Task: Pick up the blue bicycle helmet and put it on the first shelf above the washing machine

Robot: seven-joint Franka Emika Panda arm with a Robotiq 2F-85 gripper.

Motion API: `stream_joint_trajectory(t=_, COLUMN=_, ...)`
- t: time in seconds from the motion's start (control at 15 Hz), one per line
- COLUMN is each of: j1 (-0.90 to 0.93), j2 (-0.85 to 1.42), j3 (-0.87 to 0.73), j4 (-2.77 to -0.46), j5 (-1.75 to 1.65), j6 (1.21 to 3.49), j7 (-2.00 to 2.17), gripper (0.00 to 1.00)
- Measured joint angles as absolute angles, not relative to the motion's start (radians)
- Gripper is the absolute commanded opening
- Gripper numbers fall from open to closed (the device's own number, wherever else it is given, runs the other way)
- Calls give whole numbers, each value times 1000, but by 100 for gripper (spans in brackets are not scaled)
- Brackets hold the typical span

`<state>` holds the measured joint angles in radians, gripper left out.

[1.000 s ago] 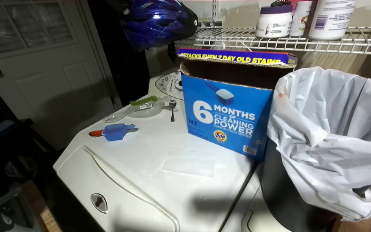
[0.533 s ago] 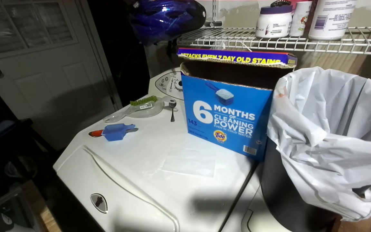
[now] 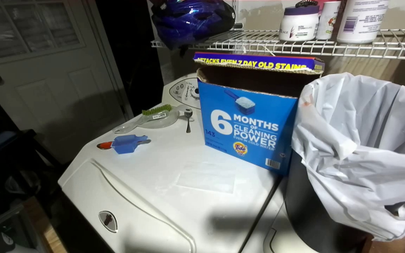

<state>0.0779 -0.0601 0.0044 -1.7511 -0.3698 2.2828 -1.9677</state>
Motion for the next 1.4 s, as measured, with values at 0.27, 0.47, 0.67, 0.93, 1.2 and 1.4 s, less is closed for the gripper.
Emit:
stream_joint_trajectory(t=0.27, j1=61, j2=5, j3=4, j4=-1678, j5=-370, j6=2283, j7=-1968, gripper=21)
stream_joint_trajectory(t=0.47, j1=53, j2=54, j3=4, j4=-1616, j5=-370, j6=2272, j7=-1967, gripper=21)
stream_joint_trajectory(t=0.67, j1=46, j2=97, j3=4, j4=-1552, j5=-368, j6=2251, j7=-1960, gripper=21)
stream_joint_trajectory(t=0.93, j1=40, j2=156, j3=4, j4=-1459, j5=-368, j6=2248, j7=-1930, gripper=21)
stream_joint_trajectory(t=1.2, j1=38, j2=206, j3=3, j4=-1387, j5=-374, j6=2234, j7=-1909, gripper=67)
stream_joint_trajectory(t=1.4, j1=39, j2=228, j3=3, j4=-1355, j5=-378, j6=2227, j7=-1908, gripper=75)
